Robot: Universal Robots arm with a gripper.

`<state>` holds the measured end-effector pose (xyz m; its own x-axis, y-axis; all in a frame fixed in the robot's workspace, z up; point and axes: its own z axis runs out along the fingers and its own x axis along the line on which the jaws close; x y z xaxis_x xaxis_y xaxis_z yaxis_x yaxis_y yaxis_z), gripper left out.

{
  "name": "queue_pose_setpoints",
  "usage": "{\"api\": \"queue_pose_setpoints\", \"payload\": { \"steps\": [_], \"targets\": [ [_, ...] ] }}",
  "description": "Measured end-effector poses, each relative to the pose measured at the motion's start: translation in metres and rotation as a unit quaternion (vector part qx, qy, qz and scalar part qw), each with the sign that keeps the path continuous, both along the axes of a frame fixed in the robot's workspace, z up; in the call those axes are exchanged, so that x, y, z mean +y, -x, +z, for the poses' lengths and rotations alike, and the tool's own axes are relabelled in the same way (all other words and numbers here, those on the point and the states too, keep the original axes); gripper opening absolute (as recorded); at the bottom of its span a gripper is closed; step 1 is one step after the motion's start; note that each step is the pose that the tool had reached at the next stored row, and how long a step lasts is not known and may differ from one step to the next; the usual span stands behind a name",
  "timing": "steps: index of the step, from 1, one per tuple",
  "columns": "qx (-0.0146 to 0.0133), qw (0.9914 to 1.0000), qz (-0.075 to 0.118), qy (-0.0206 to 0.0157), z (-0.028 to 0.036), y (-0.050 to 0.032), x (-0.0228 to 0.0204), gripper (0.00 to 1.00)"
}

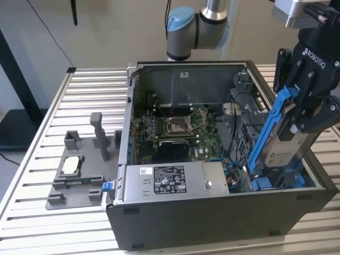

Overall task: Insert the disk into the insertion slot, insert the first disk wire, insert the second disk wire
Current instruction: 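Insert the disk into the insertion slot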

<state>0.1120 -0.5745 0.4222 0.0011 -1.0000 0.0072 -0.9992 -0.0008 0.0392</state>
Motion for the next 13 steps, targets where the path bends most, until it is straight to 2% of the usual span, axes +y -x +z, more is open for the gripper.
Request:
{"api": "queue_pose_setpoints", "payload": {
  "steps": [13],
  "targets": [
    [-0.0005,1.0,0.003,-0.0006,-0.014,-0.0035,0.0008,0.33]
  ]
}}
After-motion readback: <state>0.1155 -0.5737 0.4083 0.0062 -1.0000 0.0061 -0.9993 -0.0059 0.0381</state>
